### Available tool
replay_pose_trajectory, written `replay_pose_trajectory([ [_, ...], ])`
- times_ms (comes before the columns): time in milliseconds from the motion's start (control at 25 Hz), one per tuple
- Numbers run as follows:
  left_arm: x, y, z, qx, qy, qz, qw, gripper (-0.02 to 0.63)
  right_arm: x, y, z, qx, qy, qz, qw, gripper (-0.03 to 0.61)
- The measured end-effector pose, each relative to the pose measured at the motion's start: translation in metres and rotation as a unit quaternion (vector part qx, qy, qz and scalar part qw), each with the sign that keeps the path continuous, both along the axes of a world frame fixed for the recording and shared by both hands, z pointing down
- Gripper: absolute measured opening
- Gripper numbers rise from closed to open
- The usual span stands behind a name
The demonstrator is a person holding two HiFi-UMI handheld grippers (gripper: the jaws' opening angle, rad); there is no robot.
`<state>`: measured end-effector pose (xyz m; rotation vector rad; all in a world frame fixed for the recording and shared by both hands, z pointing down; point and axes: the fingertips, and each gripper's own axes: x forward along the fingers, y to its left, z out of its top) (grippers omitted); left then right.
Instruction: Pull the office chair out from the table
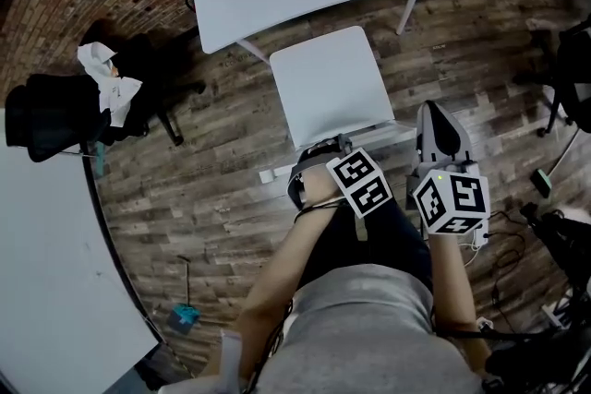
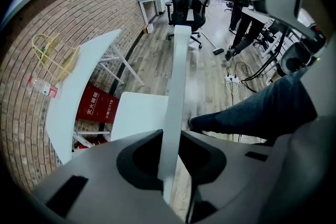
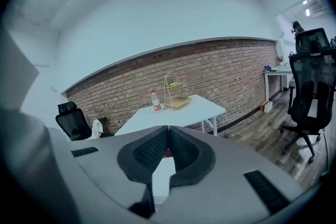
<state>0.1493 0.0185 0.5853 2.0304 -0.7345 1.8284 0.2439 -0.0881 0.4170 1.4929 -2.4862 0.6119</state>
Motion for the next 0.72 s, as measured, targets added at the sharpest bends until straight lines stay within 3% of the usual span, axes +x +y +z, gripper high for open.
replay_pose_trajectory([
  [400,-0.002,0.001,-0.005,0.025,0.037,0.000,0.9990,0.094,-0.013,0.002,0.000,0.000,0.002,-0.027,1.000,0.015],
  [600,0.001,-0.002,-0.025,0.044,0.126,-0.052,0.9898,0.132,-0.023,0.003,0.000,0.000,0.002,-0.038,0.999,0.015],
  [720,-0.002,-0.005,-0.048,0.078,0.158,-0.067,0.9821,0.153,-0.033,0.005,-0.003,0.003,-0.001,-0.049,0.999,0.015],
])
